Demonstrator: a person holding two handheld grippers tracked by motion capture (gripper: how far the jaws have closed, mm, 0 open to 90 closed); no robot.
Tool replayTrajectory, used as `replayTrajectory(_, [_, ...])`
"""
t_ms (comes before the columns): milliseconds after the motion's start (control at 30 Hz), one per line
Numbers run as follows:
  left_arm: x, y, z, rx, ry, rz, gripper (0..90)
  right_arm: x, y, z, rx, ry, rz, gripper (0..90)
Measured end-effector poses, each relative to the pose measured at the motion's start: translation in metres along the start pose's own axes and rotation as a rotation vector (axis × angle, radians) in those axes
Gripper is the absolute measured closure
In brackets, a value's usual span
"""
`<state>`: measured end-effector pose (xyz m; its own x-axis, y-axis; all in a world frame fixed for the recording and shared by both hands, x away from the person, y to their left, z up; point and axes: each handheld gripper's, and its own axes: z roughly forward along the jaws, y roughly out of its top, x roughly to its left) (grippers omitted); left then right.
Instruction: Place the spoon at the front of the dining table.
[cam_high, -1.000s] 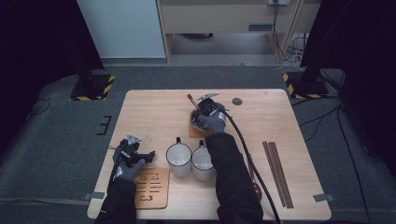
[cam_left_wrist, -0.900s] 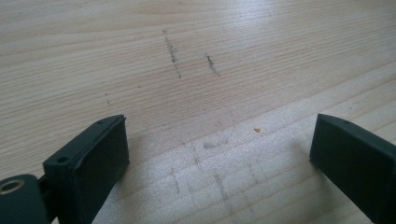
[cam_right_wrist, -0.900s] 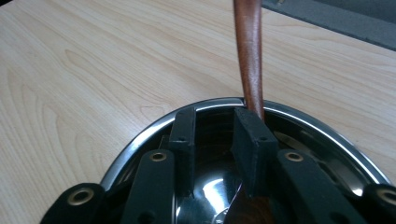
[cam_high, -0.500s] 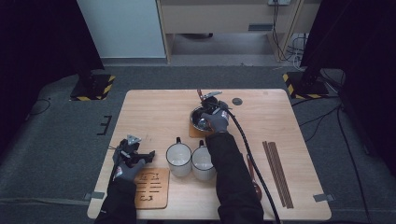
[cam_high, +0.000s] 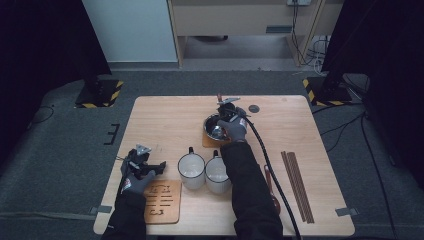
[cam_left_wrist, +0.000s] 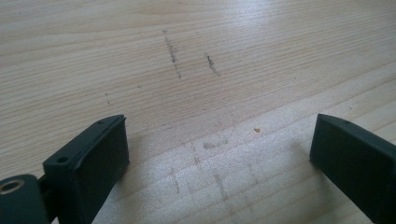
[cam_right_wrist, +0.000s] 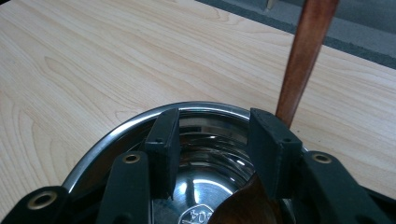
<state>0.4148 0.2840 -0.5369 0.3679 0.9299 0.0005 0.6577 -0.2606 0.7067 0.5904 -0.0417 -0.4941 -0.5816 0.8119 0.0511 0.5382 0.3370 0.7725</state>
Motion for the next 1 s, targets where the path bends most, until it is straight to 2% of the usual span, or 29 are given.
replayTrajectory(300, [0.000, 0.000, 0.000, 0.000, 0.000, 0.000, 3.4, -0.005, 0.001, -0.004, 0.007, -0.021, -0.008, 51.4])
replayTrajectory(500, [0.000, 0.000, 0.000, 0.000, 0.000, 0.000, 3.4, -0.010, 0.000, -0.008, 0.031, -0.041, -0.015, 51.0])
replayTrajectory(1000, [0.000, 0.000, 0.000, 0.000, 0.000, 0.000, 3.4, -0.015, -0.002, -0.027, 0.050, -0.067, -0.039, 50.9])
